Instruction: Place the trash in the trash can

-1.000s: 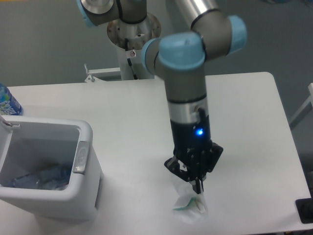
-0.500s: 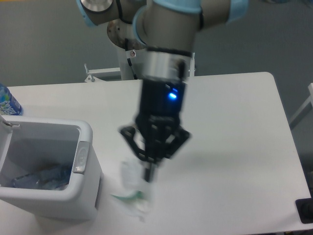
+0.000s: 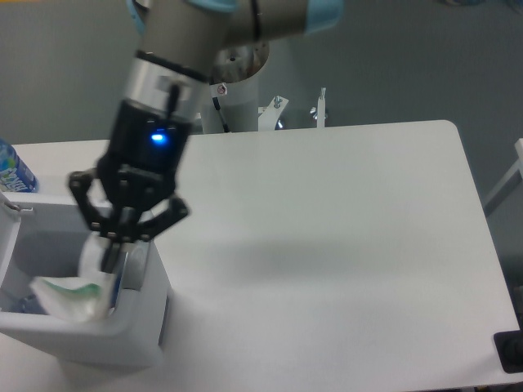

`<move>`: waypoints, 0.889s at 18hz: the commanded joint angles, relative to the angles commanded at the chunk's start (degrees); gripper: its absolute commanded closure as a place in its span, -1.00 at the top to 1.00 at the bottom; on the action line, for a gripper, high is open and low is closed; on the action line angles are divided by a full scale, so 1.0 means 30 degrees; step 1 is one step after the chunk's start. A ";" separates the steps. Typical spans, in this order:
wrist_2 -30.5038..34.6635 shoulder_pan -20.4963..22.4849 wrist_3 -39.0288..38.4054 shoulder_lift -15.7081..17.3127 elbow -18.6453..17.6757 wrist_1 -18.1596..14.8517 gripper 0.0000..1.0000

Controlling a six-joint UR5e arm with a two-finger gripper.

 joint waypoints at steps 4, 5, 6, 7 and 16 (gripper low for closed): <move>0.0029 -0.0384 0.2156 0.0322 -0.1170 0.0088 -0.17; 0.0029 -0.0558 0.3473 0.0293 -0.1231 0.0088 0.45; 0.0029 -0.0647 0.4211 0.0264 -0.1232 0.0030 0.99; 0.0029 -0.0676 0.4306 0.0206 -0.1232 0.0029 1.00; 0.2596 0.0375 0.4336 -0.0643 0.1518 -0.0029 1.00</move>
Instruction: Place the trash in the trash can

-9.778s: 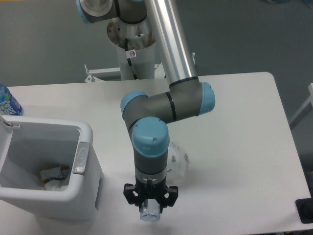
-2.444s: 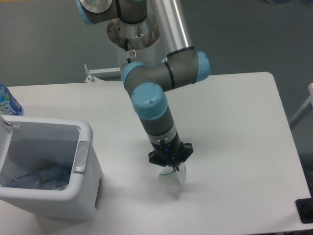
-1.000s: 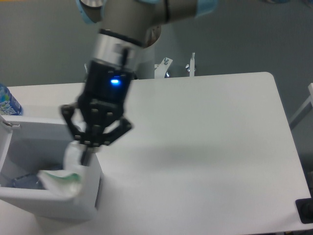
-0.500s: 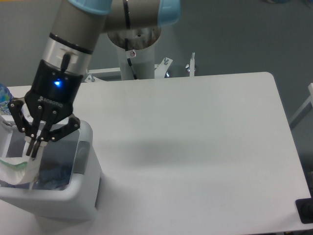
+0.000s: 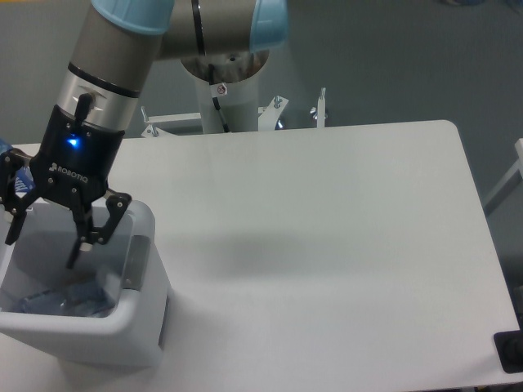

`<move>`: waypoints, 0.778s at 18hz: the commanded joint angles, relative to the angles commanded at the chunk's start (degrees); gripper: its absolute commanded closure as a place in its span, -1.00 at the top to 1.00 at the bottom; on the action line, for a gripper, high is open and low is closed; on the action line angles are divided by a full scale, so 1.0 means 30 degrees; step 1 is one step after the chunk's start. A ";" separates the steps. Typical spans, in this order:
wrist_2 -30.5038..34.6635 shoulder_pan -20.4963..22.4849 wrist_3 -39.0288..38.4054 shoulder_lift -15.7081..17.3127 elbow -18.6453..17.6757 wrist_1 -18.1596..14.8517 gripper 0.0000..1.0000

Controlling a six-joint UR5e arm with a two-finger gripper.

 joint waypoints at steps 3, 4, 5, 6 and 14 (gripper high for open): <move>0.3342 0.0499 0.0409 -0.0527 0.1583 -0.0029 1.00; 0.3728 0.0936 0.0991 -0.0558 0.1790 -0.0029 1.00; 0.3790 0.1434 0.1663 -0.0500 0.1734 -0.0029 1.00; 0.3791 0.1903 0.2279 -0.0470 0.1675 -0.0058 1.00; 0.6515 0.5361 0.9451 0.0379 0.0768 -0.0669 1.00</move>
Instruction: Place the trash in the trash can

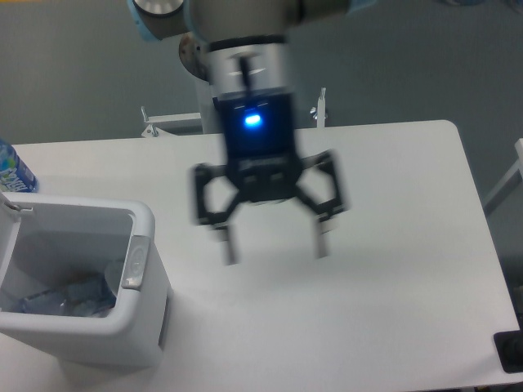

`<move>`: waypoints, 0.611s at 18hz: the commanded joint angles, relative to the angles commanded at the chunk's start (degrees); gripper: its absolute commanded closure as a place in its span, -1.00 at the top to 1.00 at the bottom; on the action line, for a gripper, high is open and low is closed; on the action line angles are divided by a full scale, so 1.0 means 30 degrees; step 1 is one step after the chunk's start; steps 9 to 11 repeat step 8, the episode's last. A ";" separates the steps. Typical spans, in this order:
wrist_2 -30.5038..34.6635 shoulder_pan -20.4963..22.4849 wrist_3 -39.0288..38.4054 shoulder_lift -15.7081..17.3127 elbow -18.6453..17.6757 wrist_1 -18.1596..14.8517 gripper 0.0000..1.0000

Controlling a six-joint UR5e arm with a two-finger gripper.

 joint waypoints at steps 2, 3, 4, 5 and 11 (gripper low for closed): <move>0.0030 0.0819 0.1499 0.0583 -0.0322 -0.1083 1.00; -0.0086 0.1520 0.2144 0.0790 -0.0584 -0.1204 1.00; -0.0145 0.1846 0.2731 0.0821 -0.0674 -0.1264 1.00; -0.0146 0.1937 0.3142 0.0821 -0.0704 -0.1235 1.00; 0.0000 0.2084 0.3176 0.0821 -0.0646 -0.1206 1.00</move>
